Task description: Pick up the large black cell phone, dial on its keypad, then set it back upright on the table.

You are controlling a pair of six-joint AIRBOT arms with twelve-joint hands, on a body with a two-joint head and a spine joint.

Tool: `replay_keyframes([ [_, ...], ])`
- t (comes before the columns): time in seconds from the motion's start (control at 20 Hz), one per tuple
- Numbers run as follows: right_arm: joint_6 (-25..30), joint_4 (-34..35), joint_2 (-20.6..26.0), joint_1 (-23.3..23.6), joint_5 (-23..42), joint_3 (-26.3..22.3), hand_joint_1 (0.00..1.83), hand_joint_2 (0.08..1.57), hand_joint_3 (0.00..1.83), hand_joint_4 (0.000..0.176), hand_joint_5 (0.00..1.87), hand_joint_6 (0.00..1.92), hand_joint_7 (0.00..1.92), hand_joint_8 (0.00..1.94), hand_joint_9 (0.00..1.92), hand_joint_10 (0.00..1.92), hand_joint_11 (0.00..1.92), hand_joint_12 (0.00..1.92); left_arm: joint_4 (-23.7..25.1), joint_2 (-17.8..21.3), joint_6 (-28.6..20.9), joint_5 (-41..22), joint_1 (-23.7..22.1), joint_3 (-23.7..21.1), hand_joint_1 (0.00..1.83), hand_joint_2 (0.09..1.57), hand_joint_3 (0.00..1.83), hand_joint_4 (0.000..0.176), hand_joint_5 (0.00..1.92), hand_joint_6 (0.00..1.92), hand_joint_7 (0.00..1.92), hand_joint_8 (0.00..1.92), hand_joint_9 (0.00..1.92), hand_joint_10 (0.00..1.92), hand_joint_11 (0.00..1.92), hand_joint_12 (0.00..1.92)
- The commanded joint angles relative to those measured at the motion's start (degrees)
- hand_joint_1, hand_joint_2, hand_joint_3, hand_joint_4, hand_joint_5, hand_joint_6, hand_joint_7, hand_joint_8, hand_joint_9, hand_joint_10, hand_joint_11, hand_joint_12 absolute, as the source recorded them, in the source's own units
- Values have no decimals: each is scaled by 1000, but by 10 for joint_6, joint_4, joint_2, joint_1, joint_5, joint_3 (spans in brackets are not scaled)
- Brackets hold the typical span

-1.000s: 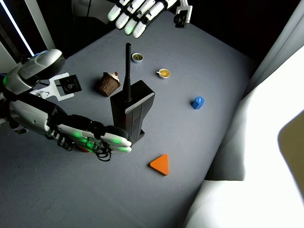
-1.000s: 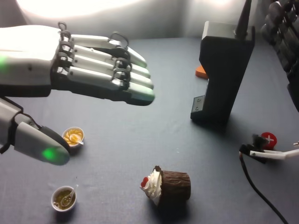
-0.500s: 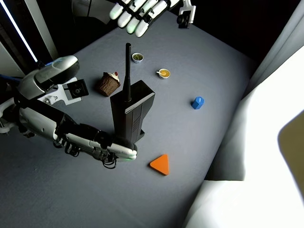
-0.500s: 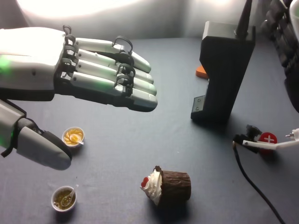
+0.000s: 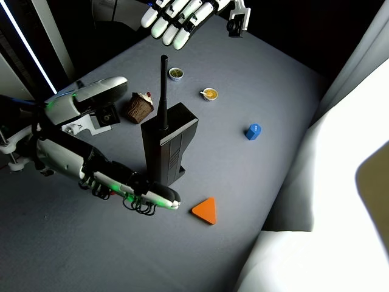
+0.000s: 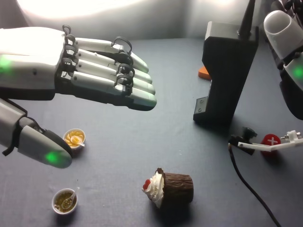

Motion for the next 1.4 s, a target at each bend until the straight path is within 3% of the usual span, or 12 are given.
replay_keyframes([
  [0.0,4,-30,4,6,60,4,615,955,7,0,0,0,9,1,29,0,0,259,-52,0,-4,-33,-15,0,1,1222,0,0,180,3,252,4,228,4,0,542],
  [0.15,4,-30,2,6,59,5,718,930,0,0,0,0,8,0,26,0,0,219,-48,-1,-13,-35,-14,0,0,1219,0,0,174,4,242,4,212,3,0,461],
  [0.35,4,-30,3,6,59,5,714,929,0,0,0,0,0,0,1,0,0,195,-61,-2,-6,-33,-14,-1,0,1225,1,0,161,2,220,3,192,5,0,404],
  [0.5,4,-30,3,6,58,6,791,903,0,0,0,0,0,0,5,0,0,145,-62,0,-5,-32,-14,0,0,1223,0,0,159,4,216,3,191,4,0,405],
  [0.55,4,-30,3,7,58,7,713,925,4,0,0,0,0,0,0,0,0,74,-62,0,-4,-31,-14,0,0,1223,0,0,161,3,215,2,188,2,0,419],
  [0.75,4,-30,3,7,56,5,830,897,0,0,0,0,0,0,0,0,0,12,-54,-3,-3,-30,-14,-2,0,1225,0,0,167,5,239,7,198,5,0,433],
  [1.35,4,-31,-9,9,54,16,779,910,1,0,0,0,0,0,0,0,9,4,-38,-5,-2,-11,-13,-5,8,1223,0,0,171,2,232,4,215,3,0,426],
])
